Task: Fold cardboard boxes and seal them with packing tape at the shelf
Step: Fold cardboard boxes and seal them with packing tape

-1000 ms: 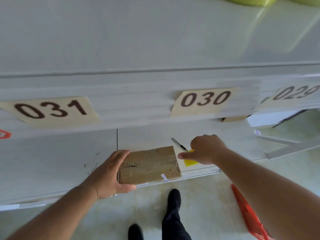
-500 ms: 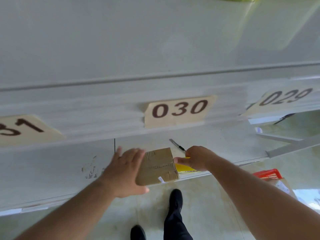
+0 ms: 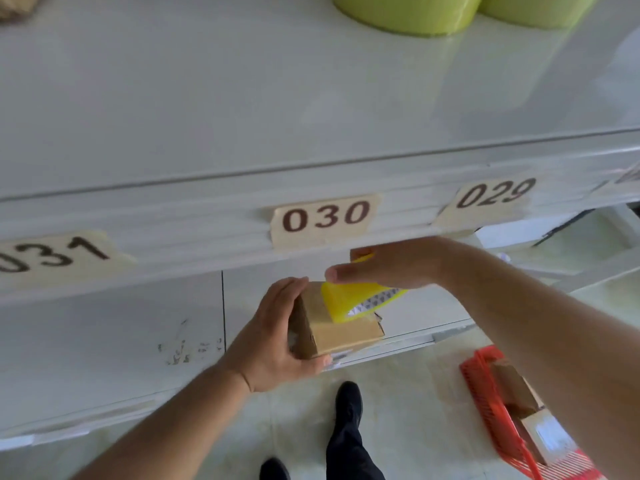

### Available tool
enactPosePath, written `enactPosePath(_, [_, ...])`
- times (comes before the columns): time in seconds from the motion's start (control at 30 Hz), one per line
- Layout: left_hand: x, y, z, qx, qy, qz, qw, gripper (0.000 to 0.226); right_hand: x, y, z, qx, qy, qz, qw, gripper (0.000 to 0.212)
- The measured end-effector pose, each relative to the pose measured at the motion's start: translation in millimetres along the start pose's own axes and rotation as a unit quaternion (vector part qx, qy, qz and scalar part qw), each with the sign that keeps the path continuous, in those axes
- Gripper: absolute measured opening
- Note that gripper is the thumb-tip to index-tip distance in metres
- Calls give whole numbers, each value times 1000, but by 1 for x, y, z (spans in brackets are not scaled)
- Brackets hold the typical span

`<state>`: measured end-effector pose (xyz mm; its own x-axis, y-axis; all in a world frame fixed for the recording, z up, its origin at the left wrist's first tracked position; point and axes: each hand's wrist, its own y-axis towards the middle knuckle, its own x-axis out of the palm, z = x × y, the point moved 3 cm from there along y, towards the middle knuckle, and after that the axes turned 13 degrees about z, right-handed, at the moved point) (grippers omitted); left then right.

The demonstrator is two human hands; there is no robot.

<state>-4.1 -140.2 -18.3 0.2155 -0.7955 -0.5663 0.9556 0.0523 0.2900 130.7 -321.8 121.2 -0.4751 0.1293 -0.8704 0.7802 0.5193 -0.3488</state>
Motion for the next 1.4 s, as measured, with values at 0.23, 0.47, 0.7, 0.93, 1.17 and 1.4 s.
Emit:
enactPosePath(0.23, [-52,-49,-43,-80,44,-2,996,112,30,16,-101,-119,-65,7,991,76])
enactPosePath(0.47, [-63,-73,-58,-107,57,-22,992,123,47,7,-105,-145,-159,43,976,69])
enactPosePath(0.7, [-62,-76,-57,-109,54,-22,992,125,55,9,-17,-44,-201,46,977,71])
enactPosePath(0.93, [-65,-74,-53,-122,58,-29,990,125,90,23,11,-9,-113,29,993,71])
enactPosePath(1.17, [-70,-68,-39,-94,230,-70,966,127,115,33,27,7,8,-37,999,76])
enactPosePath(1.4, [-6,-8,32,-28,370,-176,912,123,129,39,24,-7,23,-52,998,78])
